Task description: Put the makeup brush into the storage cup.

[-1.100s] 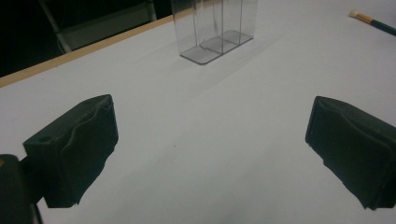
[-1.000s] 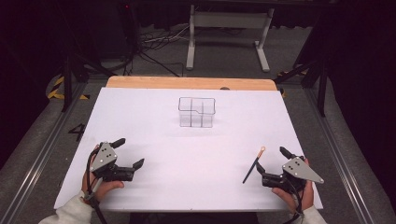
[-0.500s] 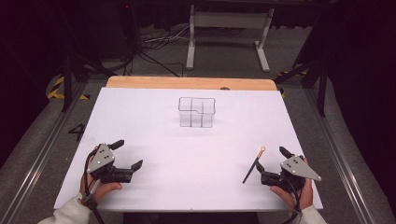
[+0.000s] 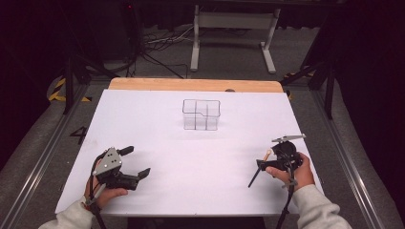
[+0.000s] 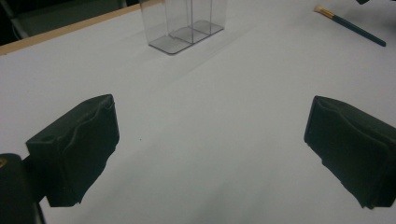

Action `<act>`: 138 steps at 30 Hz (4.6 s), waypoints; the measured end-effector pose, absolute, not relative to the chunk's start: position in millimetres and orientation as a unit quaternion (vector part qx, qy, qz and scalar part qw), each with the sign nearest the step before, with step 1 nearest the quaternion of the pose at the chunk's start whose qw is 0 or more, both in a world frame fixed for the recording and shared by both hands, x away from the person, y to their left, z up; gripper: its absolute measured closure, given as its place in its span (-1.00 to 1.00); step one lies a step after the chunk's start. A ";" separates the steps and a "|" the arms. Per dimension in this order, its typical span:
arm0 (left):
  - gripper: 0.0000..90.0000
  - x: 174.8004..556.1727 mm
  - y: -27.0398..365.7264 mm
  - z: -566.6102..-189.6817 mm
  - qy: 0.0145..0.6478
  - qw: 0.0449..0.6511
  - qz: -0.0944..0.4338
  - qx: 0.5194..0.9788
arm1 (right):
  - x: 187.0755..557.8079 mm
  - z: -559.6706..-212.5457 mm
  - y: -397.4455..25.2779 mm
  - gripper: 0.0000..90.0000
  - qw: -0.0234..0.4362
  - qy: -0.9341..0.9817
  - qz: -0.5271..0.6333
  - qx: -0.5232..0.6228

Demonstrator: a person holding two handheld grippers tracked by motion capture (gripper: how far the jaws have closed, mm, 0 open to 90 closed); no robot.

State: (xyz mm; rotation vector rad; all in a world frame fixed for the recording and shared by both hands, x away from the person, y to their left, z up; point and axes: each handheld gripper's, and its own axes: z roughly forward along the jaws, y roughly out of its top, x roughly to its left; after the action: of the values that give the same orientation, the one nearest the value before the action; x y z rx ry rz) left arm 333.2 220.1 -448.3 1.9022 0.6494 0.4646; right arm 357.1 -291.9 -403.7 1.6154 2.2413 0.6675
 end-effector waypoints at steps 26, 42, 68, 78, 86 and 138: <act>-0.89 334.8 220.3 -449.6 0.266 0.514 0.173 0.797 | 400.4 -416.3 -292.1 0.88 0.062 0.818 0.080 0.566; -0.89 334.7 226.7 -447.7 0.281 0.521 0.182 0.785 | 353.2 -395.2 -290.6 0.88 0.164 0.821 0.272 0.475; -0.90 336.6 231.0 -450.4 0.304 0.523 0.188 0.773 | 365.7 -356.0 -270.6 0.88 0.240 0.744 0.523 0.341; -0.90 335.2 231.3 -450.8 0.298 0.525 0.187 0.775 | 383.7 -359.9 -251.9 0.88 0.255 0.734 0.549 0.306; -0.90 333.8 232.2 -449.5 0.297 0.532 0.182 0.772 | 393.6 -354.0 -236.7 0.88 0.265 0.721 0.576 0.280; -0.96 326.1 247.0 -444.6 0.297 0.537 0.254 0.748 | 472.1 -339.7 -160.5 0.88 0.274 0.651 0.647 0.287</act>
State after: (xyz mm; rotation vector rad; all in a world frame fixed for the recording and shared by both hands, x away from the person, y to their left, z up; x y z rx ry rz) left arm 326.1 247.0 -444.6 1.7791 0.7056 0.6033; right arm 472.1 -160.5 -339.7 0.7728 1.7503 1.7395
